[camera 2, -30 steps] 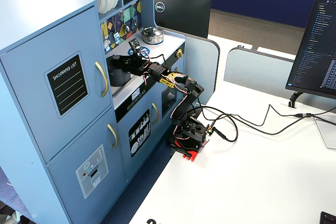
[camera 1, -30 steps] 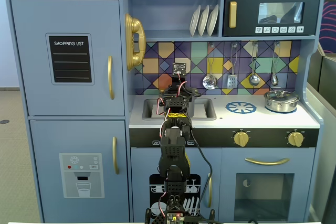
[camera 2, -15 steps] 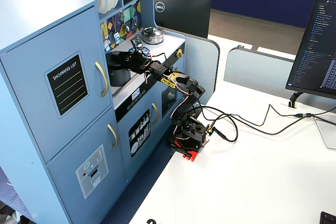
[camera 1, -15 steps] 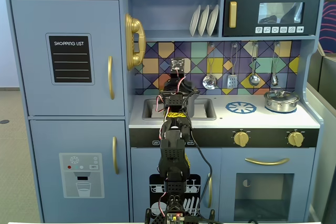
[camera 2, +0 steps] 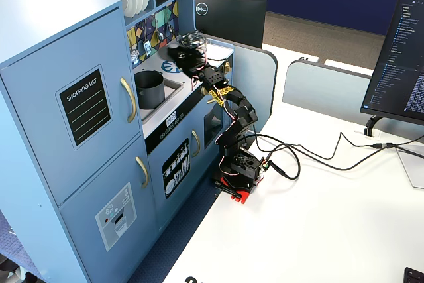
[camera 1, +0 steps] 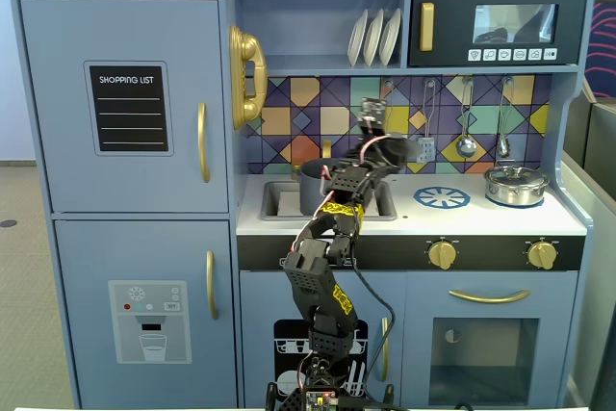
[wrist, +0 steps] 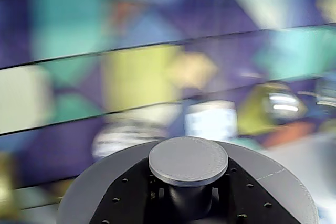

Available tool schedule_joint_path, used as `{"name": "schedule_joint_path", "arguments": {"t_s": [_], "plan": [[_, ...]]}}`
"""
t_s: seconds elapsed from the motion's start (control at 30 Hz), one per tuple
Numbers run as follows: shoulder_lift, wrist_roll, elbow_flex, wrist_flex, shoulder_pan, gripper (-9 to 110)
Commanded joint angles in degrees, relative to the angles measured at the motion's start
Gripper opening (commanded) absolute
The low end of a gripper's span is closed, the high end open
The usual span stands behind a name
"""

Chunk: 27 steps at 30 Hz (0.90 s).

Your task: Take off the lid from the gray recipient and place it on the counter

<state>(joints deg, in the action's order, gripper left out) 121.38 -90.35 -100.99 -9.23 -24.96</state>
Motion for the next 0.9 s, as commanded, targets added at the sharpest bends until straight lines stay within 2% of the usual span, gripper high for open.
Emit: {"name": "schedule_joint_path", "arguments": {"t_s": [0.0, 0.33, 0.87], "plan": [[2.8, 0.2, -0.6, 2.4, -4.7, 0], [-4.9, -0.9, -8.8, 14.5, -8.6, 0], [-14.8, -1.2, -12.3, 22.6, -9.1, 0]]}}
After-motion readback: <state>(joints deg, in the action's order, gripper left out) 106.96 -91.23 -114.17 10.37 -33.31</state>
